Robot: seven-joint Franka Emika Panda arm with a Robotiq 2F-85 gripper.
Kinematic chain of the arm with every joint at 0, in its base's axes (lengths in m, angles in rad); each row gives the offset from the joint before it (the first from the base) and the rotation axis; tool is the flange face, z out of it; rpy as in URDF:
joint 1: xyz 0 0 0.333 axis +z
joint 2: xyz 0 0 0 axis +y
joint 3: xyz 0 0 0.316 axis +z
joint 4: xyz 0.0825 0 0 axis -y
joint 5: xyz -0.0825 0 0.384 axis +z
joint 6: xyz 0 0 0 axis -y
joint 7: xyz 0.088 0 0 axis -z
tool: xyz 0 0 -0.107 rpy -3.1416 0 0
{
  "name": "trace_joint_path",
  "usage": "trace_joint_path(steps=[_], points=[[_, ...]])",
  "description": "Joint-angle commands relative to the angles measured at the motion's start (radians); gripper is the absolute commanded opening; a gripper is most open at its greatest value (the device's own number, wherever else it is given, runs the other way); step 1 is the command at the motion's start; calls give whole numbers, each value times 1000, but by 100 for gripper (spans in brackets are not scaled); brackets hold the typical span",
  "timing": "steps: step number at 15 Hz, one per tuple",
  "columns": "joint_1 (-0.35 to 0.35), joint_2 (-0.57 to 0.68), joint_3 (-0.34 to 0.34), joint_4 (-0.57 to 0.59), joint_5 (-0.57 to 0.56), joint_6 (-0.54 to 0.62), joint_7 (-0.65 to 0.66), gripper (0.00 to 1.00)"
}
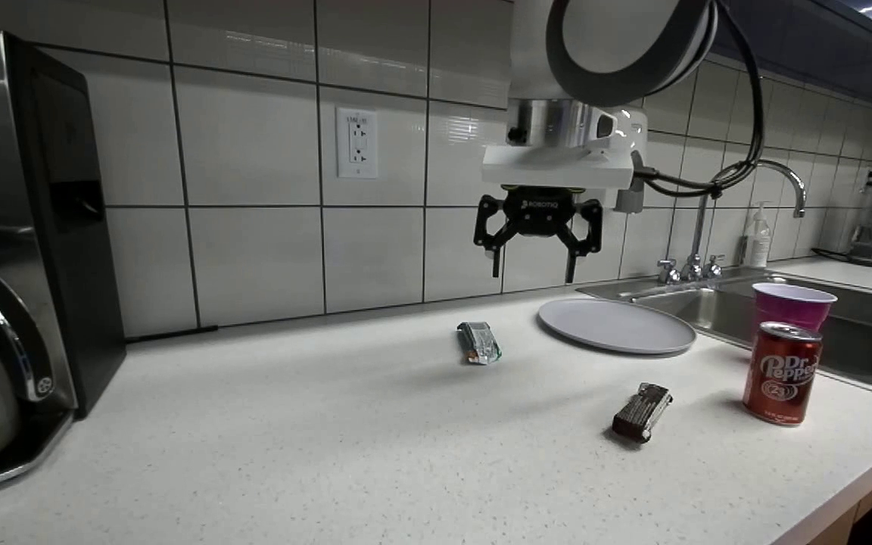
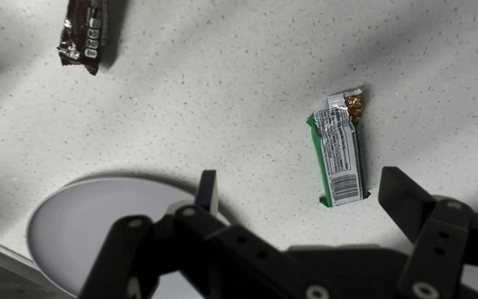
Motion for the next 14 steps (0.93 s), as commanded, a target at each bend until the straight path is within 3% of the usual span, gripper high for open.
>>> trace_joint_path(steps=[1, 14], points=[[49, 74, -32, 98, -18, -74, 30, 100], [107, 281, -97, 308, 37, -124, -8, 100]])
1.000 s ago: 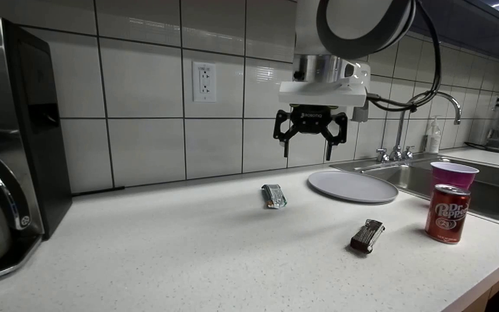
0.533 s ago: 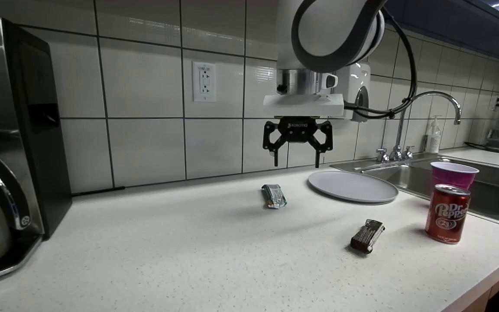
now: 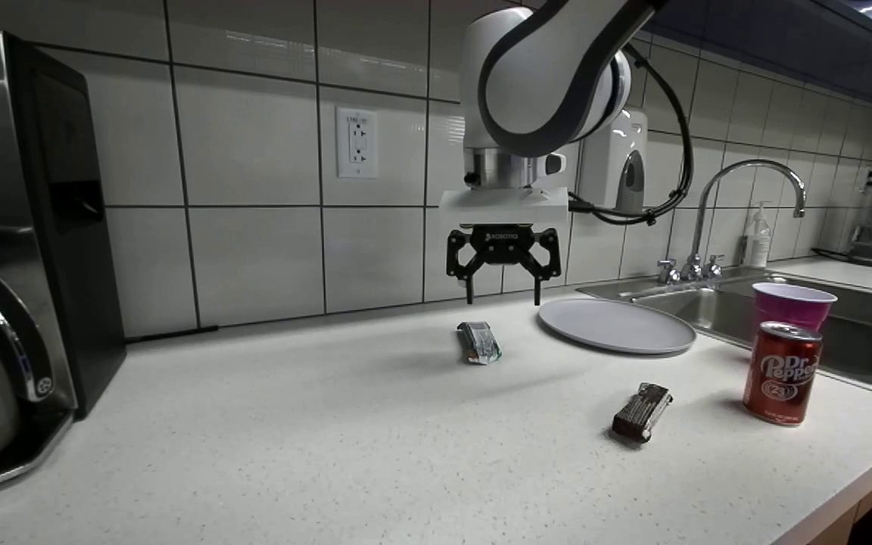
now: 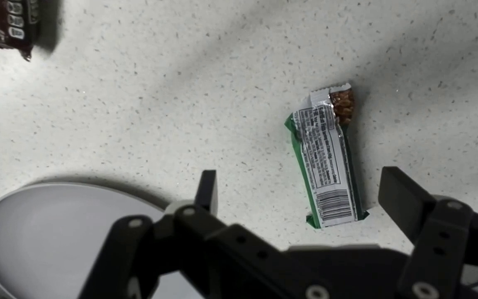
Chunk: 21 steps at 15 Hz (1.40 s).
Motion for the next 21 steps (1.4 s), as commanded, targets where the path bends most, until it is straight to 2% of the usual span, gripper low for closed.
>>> trace_joint_path(steps=[1, 12, 21], points=[[20, 64, -24, 89, 37, -36, -13, 100], [21, 179, -33, 226, 144, -75, -56, 100], [20, 208, -37, 285, 144, -160, -141, 100]])
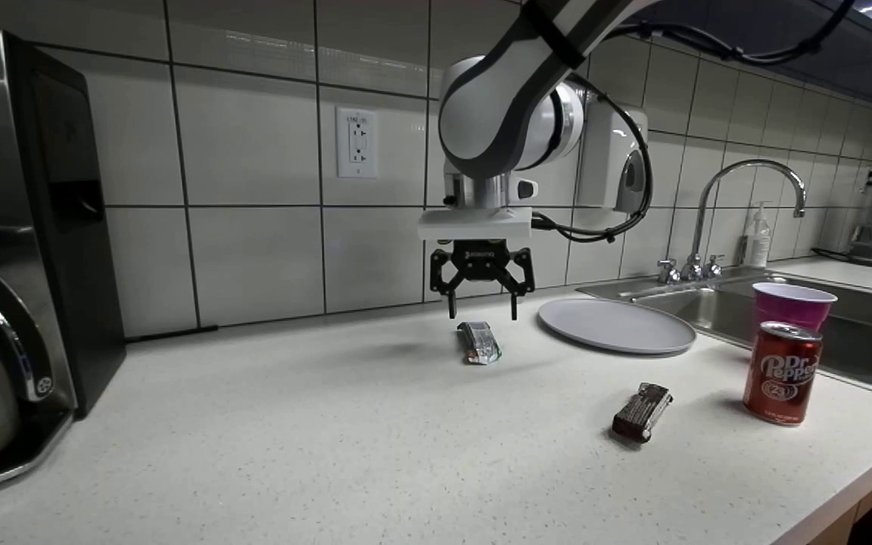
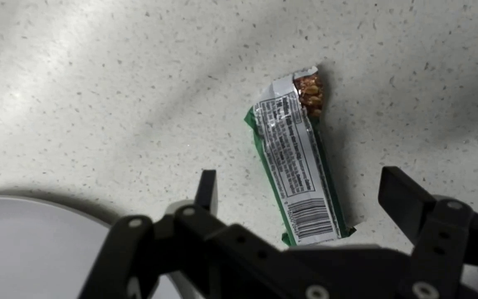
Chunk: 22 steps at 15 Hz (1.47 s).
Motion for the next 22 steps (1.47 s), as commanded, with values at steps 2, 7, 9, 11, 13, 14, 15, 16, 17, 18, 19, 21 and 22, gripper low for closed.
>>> trace_joint_path(steps=[2, 7, 9, 11, 13, 14, 15, 16, 17, 18, 19, 21, 22], points=[[12, 20, -13, 59, 26, -74, -72, 100], [13, 30, -15, 74, 38, -73, -89, 100], [20, 15, -23, 36, 31, -37, -65, 100], [20, 15, -23, 37, 31, -37, -66, 100], [20, 16, -23, 38, 31, -37, -66, 100], [20, 16, -23, 38, 31, -37, -66, 100], [20, 16, -23, 38, 31, -37, -66, 100], [20, 16, -23, 38, 31, -37, -66, 100], [20, 16, -23, 38, 31, -37, -66, 100], [20, 16, -23, 38, 31, -37, -66, 100], [20, 17, -23, 38, 31, -37, -66, 100], [20, 17, -23, 38, 31, -37, -66, 100], [22, 10, -27, 28, 28, -26, -59, 100]])
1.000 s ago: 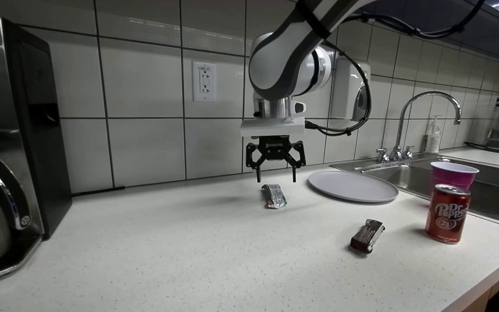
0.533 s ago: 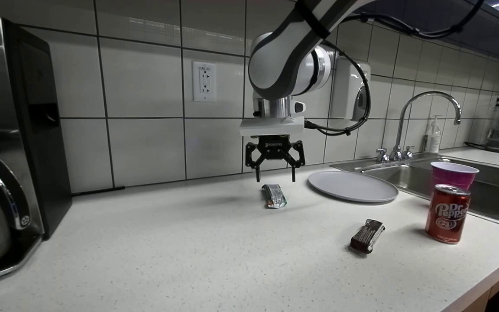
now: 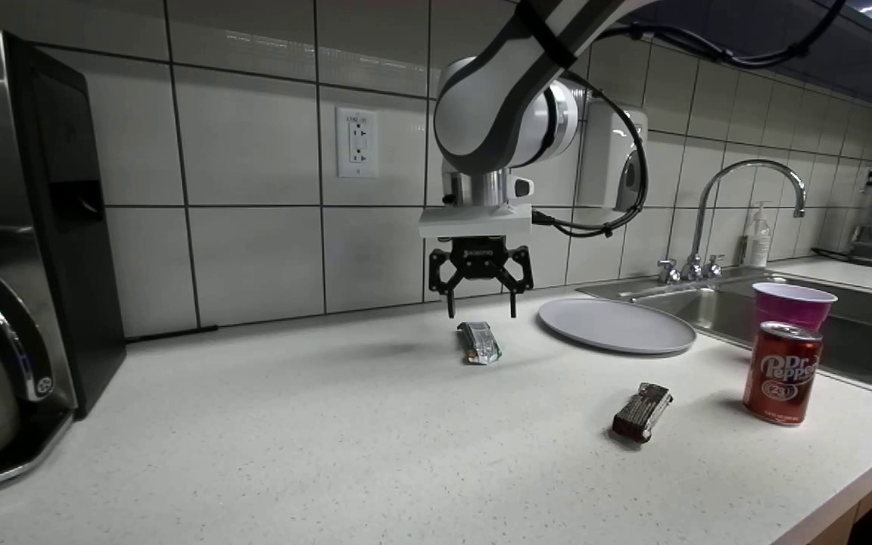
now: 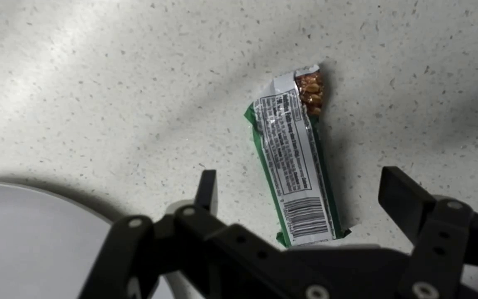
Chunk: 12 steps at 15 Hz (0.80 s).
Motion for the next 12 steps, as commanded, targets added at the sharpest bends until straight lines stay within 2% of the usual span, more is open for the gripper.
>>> trace_joint_path(steps=[1, 12], points=[[17, -15, -22, -21, 21, 27, -7, 100], [11, -31, -25, -91, 93, 122, -18, 100]])
